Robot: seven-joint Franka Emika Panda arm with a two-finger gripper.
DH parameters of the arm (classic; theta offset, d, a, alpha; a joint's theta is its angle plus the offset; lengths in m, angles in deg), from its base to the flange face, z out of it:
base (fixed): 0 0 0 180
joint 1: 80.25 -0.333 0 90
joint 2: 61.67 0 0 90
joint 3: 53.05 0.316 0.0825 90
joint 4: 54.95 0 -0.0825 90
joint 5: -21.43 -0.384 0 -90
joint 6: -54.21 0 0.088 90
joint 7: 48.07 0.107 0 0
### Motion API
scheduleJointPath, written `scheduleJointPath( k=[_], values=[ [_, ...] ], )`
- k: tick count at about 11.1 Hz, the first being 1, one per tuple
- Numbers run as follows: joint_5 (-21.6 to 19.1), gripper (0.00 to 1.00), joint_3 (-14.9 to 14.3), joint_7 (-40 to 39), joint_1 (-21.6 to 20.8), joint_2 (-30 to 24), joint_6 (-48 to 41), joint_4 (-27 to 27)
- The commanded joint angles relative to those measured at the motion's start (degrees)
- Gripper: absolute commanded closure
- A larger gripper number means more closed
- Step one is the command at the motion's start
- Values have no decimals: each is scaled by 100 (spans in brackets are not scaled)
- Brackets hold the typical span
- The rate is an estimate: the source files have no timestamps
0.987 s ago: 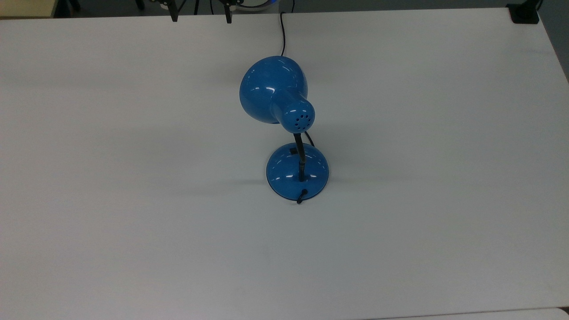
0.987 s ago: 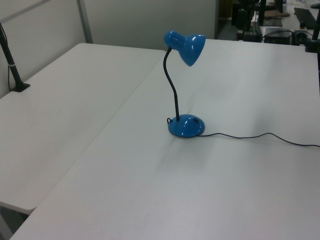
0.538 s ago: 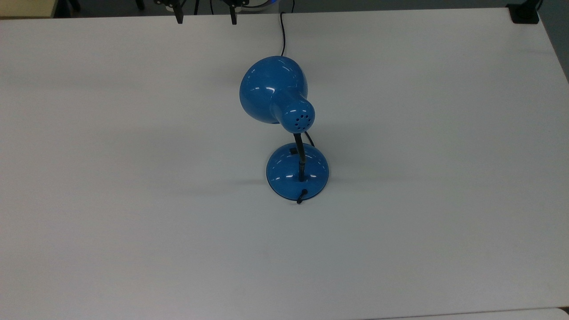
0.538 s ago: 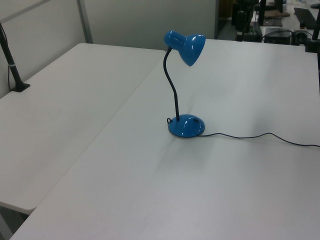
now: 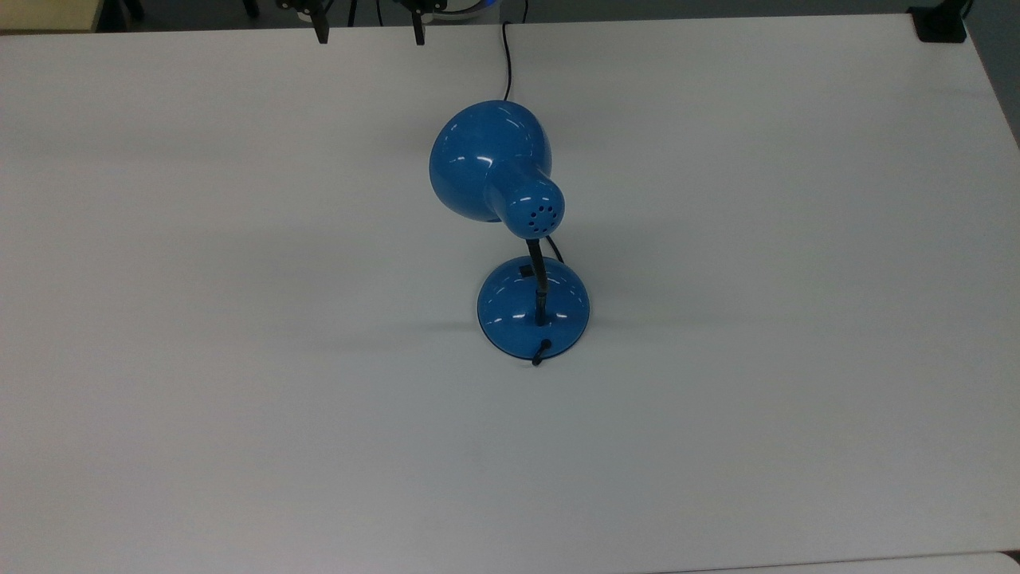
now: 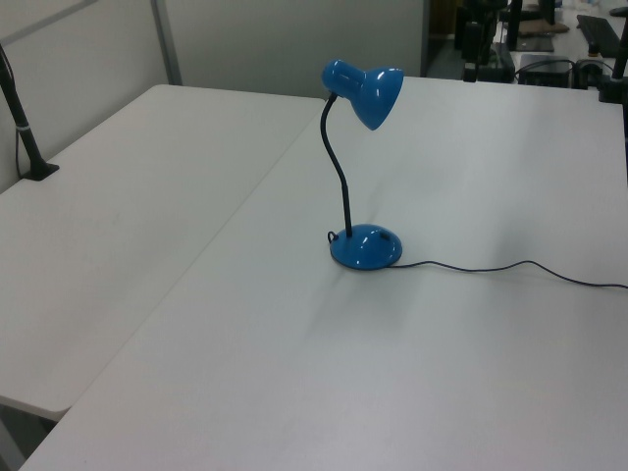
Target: Turn on the lamp
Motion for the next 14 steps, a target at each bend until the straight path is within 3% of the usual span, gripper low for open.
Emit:
scheduleJointPath(
  k=[1,3,5,6,7,9,10,14],
  values=[
    [-110,0,-18,-1662,-10,-16,-263,-72],
    [-93,0,-54,-3144,25,-33,-667,-64],
    [-75,0,-19,-3080,-19,-42,-791,-134],
    [-75,6,-1,-3088,-36,-34,-687,-309],
    [-127,39,8,-3036,-106,1,-294,-528],
    [-172,89,34,-2040,-238,132,313,-740],
    [-172,100,95,-1512,-378,238,708,-854],
    [-172,100,491,-41,-554,651,3167,-1837]
  ],
)
